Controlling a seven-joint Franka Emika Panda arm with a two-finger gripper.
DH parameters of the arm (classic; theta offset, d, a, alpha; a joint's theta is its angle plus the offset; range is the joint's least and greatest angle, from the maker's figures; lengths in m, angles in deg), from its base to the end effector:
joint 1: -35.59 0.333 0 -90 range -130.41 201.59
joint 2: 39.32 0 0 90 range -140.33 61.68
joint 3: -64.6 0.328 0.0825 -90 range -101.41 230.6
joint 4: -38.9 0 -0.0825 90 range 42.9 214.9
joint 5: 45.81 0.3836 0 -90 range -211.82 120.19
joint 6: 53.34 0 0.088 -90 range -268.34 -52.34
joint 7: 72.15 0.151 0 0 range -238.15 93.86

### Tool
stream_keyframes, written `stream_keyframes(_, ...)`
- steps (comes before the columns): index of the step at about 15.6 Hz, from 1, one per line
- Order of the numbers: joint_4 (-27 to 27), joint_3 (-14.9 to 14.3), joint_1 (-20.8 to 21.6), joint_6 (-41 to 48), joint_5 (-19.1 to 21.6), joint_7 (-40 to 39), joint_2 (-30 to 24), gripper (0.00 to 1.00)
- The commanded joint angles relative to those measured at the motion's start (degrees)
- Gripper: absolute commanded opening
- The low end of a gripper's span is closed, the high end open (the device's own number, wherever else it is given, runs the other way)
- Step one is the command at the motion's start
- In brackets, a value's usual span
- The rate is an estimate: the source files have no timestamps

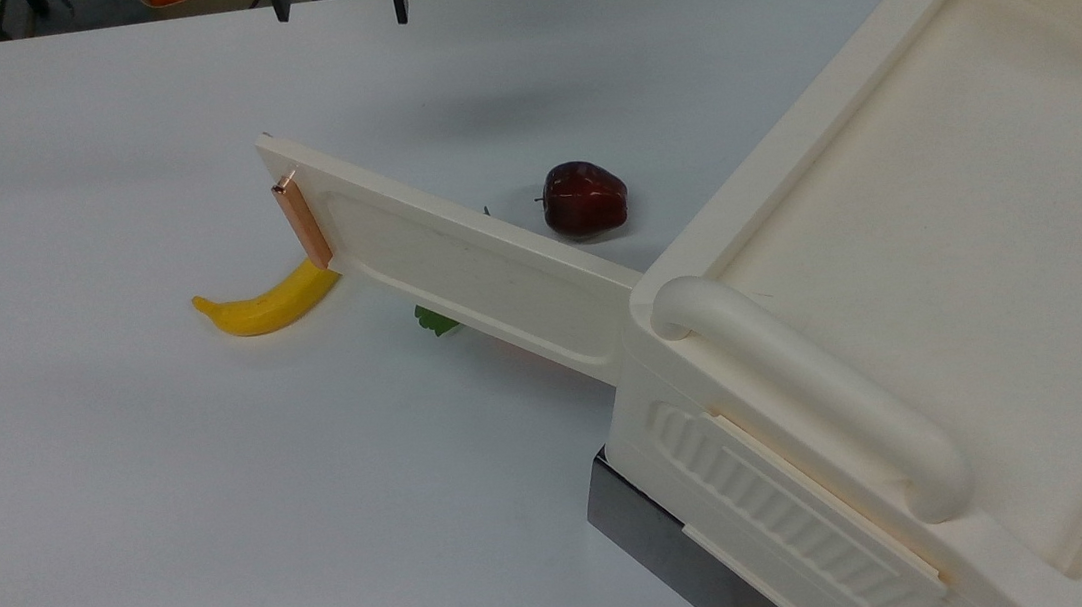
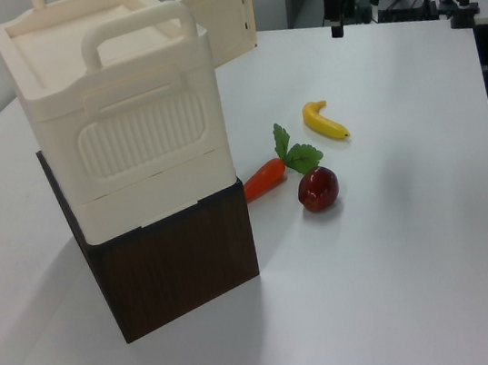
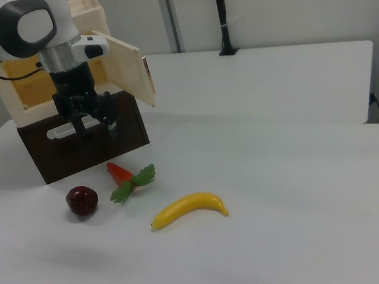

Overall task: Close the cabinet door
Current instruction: 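Move the gripper toward the edge of the open cream cabinet door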

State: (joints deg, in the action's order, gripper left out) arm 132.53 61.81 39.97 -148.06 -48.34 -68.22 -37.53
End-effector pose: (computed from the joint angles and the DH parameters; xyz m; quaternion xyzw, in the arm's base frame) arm 0.5685 0.0098 0.5523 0.9996 -0.0185 -0.0050 0.0230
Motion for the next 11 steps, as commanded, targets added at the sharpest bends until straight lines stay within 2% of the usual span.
stream_keyframes(1, -0.3, 0.6, -0.7, 0.5, -0.9, 0.3, -0.2, 0.68)
stream_keyframes(3, -0.3, 0.5, -0.7, 0.5, -0.6, 0.3, -0.2, 0.33)
stream_keyframes(5, -0.3, 0.5, -0.6, 0.5, -0.7, 0.2, 0.2, 0.06)
stream_keyframes(6, -0.3, 0.5, -0.6, 0.5, -0.8, 0.2, 0.2, 0.00)
stream_keyframes(11, -0.4, 0.4, -0.7, 0.4, -0.8, -1.0, 0.3, 0.00)
